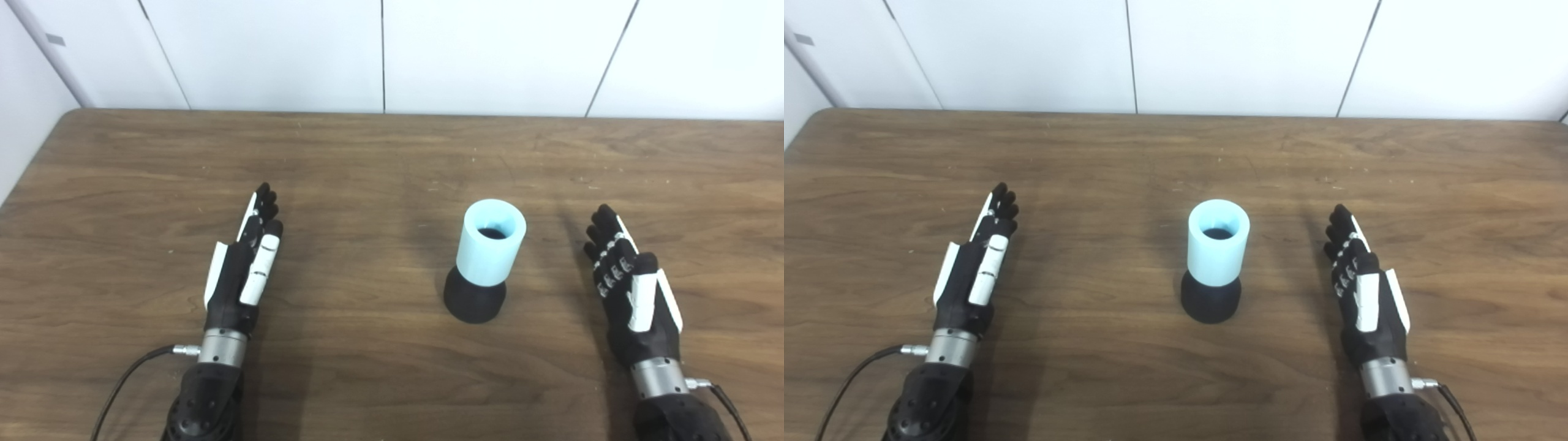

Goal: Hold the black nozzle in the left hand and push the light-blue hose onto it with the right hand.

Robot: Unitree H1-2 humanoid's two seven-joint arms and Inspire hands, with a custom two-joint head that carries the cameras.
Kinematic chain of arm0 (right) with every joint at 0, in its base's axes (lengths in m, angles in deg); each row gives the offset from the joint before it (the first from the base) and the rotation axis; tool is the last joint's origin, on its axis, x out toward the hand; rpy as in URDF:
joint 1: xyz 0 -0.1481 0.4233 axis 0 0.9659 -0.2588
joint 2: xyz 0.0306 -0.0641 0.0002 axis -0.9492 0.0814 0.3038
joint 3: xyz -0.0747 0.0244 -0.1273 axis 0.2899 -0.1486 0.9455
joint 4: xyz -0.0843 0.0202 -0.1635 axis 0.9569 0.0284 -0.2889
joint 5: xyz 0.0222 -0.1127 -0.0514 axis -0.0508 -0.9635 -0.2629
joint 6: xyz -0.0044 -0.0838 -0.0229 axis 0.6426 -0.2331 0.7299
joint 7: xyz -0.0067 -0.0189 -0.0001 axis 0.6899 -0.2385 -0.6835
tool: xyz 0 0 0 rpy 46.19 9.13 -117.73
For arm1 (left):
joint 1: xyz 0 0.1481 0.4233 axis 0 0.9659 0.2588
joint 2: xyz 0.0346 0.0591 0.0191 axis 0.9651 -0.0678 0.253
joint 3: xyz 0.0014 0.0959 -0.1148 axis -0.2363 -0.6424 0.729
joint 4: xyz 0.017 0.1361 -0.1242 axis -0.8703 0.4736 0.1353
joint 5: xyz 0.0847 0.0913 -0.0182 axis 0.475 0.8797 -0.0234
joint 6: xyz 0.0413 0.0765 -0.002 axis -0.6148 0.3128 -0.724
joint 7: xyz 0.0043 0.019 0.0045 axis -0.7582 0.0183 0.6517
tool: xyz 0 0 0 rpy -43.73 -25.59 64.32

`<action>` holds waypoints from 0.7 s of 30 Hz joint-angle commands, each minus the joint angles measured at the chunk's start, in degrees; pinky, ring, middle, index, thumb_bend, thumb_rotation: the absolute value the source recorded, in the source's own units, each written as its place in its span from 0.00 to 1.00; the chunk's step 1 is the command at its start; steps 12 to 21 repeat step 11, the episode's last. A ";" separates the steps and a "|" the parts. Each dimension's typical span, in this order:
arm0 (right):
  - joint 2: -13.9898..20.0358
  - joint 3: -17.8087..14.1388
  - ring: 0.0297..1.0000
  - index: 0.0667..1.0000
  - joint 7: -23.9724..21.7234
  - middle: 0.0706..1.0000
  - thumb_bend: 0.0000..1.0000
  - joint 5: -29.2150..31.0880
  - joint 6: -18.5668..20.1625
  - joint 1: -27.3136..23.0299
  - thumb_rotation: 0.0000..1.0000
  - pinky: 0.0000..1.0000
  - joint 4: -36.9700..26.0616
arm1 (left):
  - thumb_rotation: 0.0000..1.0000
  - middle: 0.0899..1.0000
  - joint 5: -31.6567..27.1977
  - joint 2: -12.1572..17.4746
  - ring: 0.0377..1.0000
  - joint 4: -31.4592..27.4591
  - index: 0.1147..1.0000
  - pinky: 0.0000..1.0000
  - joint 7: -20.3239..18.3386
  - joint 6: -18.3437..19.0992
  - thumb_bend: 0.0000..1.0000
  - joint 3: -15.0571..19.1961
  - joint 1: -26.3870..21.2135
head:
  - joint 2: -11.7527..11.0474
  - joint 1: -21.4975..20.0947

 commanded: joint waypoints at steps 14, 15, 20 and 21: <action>0.42 -0.26 1.00 0.97 0.64 0.98 0.56 0.18 -1.32 0.20 1.00 1.00 0.99 | 0.87 0.98 -1.98 -0.20 0.99 1.69 0.98 0.98 0.35 -1.43 0.44 0.17 1.58 | -0.29 -5.29; 0.42 -0.26 1.00 0.97 0.64 0.98 0.56 0.18 -1.32 0.20 1.00 1.00 0.99 | 0.87 0.98 -1.98 -0.20 0.99 1.69 0.98 0.98 0.35 -1.43 0.44 0.17 1.58 | -0.29 -5.29; 0.42 -0.26 1.00 0.97 0.64 0.98 0.56 0.18 -1.32 0.20 1.00 1.00 0.99 | 0.87 0.98 -1.98 -0.20 0.99 1.69 0.98 0.98 0.35 -1.43 0.44 0.17 1.58 | -0.29 -5.29; 0.42 -0.26 1.00 0.97 0.64 0.98 0.56 0.18 -1.32 0.20 1.00 1.00 0.99 | 0.87 0.98 -1.98 -0.20 0.99 1.69 0.98 0.98 0.35 -1.43 0.44 0.17 1.58 | -0.29 -5.29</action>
